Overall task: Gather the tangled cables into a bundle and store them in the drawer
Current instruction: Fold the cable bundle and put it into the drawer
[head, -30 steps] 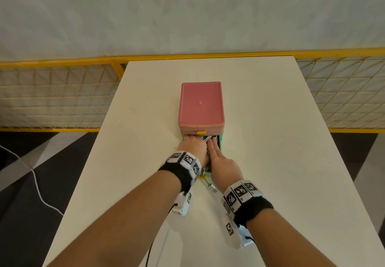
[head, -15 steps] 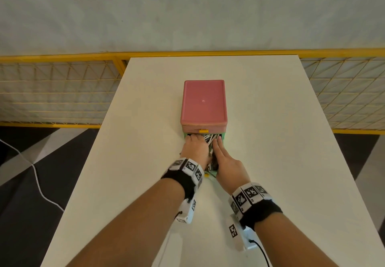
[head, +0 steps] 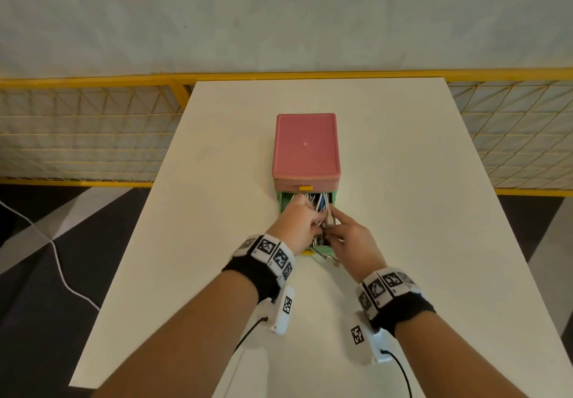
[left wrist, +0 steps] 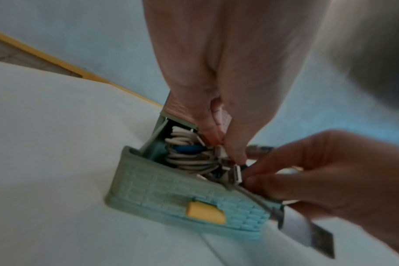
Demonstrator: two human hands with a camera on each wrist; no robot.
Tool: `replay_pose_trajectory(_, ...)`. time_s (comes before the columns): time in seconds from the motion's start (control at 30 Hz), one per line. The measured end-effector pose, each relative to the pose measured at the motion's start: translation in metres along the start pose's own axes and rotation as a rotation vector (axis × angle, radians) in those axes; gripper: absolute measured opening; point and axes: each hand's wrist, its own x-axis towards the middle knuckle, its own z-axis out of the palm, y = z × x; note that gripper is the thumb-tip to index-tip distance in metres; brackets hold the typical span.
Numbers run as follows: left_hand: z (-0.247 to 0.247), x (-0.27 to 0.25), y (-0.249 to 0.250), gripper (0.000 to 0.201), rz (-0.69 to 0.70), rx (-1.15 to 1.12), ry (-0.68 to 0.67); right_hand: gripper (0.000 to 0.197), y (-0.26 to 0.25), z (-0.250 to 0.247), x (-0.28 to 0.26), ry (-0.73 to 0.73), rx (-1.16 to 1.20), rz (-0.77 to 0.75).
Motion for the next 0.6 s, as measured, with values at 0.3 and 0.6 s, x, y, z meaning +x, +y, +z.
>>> replay_pose_trajectory(0.3,-0.002,0.011,0.005,0.042,-0.015,0.069,-0.02,0.022,0.005,0.005,-0.029,0.012,0.015,-0.029)
replay_pose_trajectory(0.6,-0.016,-0.001,-0.008,0.032,0.099,-0.002,-0.129,0.024,-0.008,-0.01,-0.011,0.017,-0.125,-0.046)
